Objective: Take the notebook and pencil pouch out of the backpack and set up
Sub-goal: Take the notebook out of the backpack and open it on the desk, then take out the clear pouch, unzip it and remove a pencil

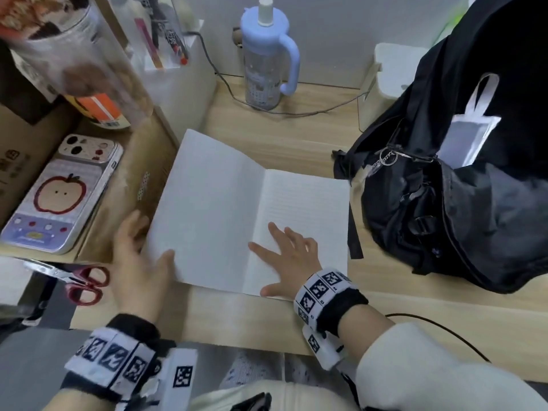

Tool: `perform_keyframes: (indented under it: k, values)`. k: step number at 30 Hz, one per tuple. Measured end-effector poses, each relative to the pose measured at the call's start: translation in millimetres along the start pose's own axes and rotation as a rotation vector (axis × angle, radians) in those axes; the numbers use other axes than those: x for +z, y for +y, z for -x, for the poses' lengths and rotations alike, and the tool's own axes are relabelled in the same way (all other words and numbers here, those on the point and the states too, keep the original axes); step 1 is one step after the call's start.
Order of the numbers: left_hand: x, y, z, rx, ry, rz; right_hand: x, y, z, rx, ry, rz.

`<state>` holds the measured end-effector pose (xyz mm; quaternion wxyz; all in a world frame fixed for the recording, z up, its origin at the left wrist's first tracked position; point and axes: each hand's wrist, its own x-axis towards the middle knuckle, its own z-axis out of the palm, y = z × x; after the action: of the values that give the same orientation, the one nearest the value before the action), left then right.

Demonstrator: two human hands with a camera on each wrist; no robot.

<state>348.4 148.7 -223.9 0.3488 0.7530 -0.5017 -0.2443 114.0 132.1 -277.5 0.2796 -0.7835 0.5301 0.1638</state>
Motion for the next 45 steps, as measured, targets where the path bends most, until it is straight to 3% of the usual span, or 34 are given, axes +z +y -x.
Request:
perform_keyframes:
  k: [1, 2, 4, 7, 10, 13, 19, 22, 24, 28, 30, 32, 34, 37, 40, 43, 45]
  values:
    - [12, -8, -4, 0.163, -0.068, -0.264, 1, -3, 0, -0.007, 0.002, 0.007]
    - [28, -8, -3, 0.324, -0.219, -0.512, 2, -5, -1, -0.009, 0.009, 0.009]
    - [64, 0, -2, 0.455, -0.525, -0.704, 3, -7, -1, 0.009, 0.037, -0.017]
    - [105, 6, -7, 0.319, -0.740, -0.744, 0, -8, 1, 0.022, 0.076, -0.067]
    - [118, 5, -12, 0.307, -0.792, -0.837, -6, 7, 0, -0.003, 0.112, -0.059]
    - [118, 5, -11, 0.289, -0.841, -0.878, -5, 34, -1, 0.094, 0.080, 0.025]
    - [120, 26, -12, 0.123, -0.962, -0.912, -7, 47, 3, 0.070, 0.021, -0.008]
    - [126, 58, -20, 0.000, -0.866, -0.753, -36, 54, 15, 0.106, 0.005, -0.240]
    - [130, 99, -27, 0.039, -0.809, -0.494, -67, 66, 34, 0.167, 0.076, -0.566]
    - [139, 216, -22, 0.200, -0.837, 0.318, -128, 112, 97, 0.074, 0.456, -0.863]
    - [157, 267, -10, 0.354, -0.852, 0.460, -154, 145, 122, 0.078, 0.654, -0.963]
    - [188, 308, 1, 0.555, -0.825, 0.370, -168, 184, 133, 0.176, 0.868, -0.997]
    - [231, 342, 6, 0.641, -0.747, 0.194, -170, 226, 134, 0.330, 1.010, -0.980]
    - [296, 365, 2, 0.539, -0.686, -0.166, -161, 271, 127, 0.534, 0.934, -1.014]
    - [336, 362, -10, 0.412, -0.718, -0.410, -148, 297, 120, 0.541, 0.817, -1.105]
    - [340, 362, -14, 0.366, -0.805, -0.414, -140, 306, 114, 0.487, 0.766, -1.174]
    - [331, 365, -12, 0.397, -0.791, -0.336, -139, 307, 111, 0.452, 0.764, -1.169]
